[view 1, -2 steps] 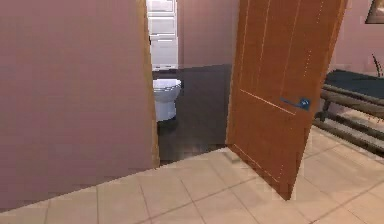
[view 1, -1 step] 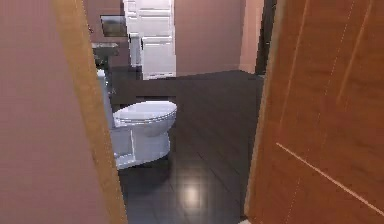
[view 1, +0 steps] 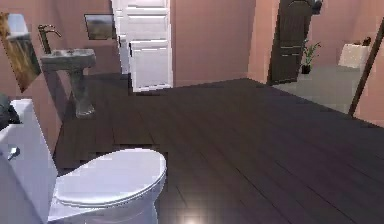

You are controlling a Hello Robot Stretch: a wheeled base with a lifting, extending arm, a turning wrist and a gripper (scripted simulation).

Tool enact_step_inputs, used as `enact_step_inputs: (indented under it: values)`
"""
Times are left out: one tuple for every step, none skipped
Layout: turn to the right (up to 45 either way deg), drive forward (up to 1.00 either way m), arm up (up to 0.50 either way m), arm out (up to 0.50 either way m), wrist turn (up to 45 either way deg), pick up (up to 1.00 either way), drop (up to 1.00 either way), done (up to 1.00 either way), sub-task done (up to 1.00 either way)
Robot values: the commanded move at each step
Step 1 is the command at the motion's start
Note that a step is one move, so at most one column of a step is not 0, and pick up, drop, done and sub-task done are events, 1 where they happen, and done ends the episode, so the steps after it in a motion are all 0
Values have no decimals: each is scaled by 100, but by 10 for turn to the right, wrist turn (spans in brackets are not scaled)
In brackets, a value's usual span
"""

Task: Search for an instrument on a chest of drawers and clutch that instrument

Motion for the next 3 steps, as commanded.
enact_step_inputs:
  values:
    - [60, 0, 0, 0, 0, 0, 0, 0, 0]
    - [0, 15, 0, 0, 0, 0, 0, 0, 0]
    - [300, 0, 0, 0, 0, 0, 0, 0, 0]
